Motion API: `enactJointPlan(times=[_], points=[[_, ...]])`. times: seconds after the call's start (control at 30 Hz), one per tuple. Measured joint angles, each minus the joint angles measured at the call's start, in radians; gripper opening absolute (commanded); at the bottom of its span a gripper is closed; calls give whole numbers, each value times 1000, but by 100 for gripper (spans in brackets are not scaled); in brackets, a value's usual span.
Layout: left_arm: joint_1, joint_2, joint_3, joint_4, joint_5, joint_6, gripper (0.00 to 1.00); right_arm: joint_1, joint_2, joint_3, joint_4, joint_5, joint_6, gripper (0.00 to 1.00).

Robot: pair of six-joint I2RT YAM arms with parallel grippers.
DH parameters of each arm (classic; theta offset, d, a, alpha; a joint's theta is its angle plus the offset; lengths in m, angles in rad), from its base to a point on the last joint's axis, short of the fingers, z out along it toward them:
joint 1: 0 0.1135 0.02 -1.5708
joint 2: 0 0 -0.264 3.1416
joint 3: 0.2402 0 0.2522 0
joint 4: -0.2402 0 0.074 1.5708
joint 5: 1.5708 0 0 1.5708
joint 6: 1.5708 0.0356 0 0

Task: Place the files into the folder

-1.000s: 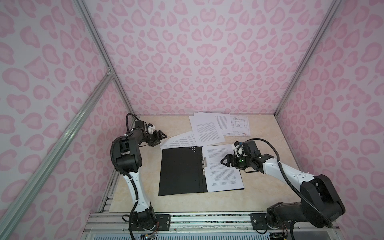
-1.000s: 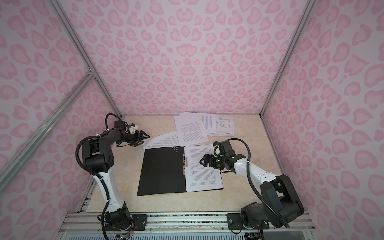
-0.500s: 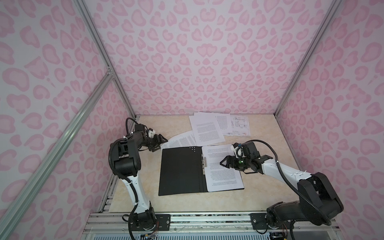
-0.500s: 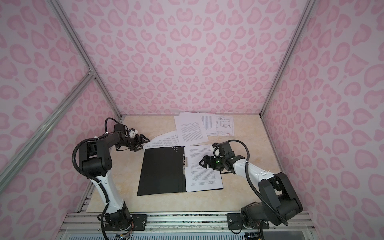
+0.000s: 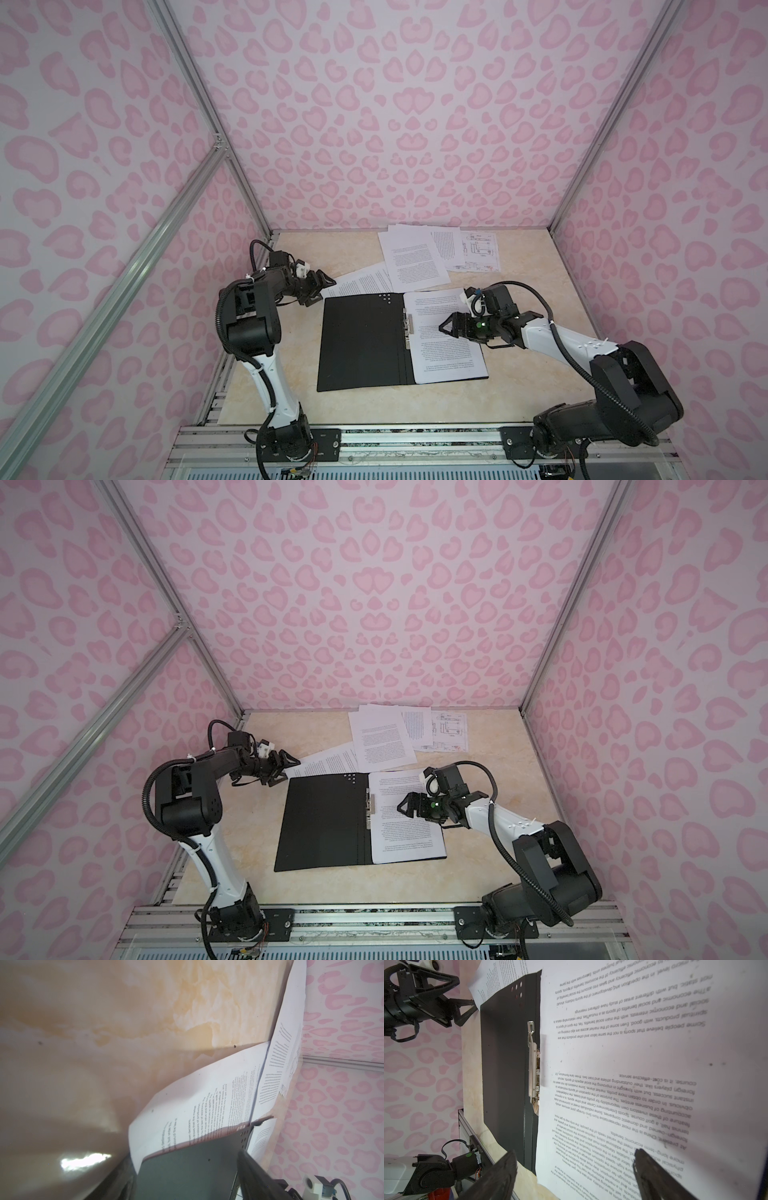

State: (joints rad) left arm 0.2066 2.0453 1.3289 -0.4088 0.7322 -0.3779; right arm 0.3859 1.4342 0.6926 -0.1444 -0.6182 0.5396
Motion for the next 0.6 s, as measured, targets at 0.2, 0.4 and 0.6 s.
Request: enactJointPlan(times=[0.2, 0.4, 0.6], points=[[0, 24, 54, 15, -10, -4, 64, 0, -26, 1, 4, -10, 3, 97], [-3, 29, 63, 33, 11, 22, 63, -3, -26, -5, 15, -22, 10, 97], [-11, 29, 63, 57, 36, 55, 60, -8, -21, -12, 30, -37, 18, 97]])
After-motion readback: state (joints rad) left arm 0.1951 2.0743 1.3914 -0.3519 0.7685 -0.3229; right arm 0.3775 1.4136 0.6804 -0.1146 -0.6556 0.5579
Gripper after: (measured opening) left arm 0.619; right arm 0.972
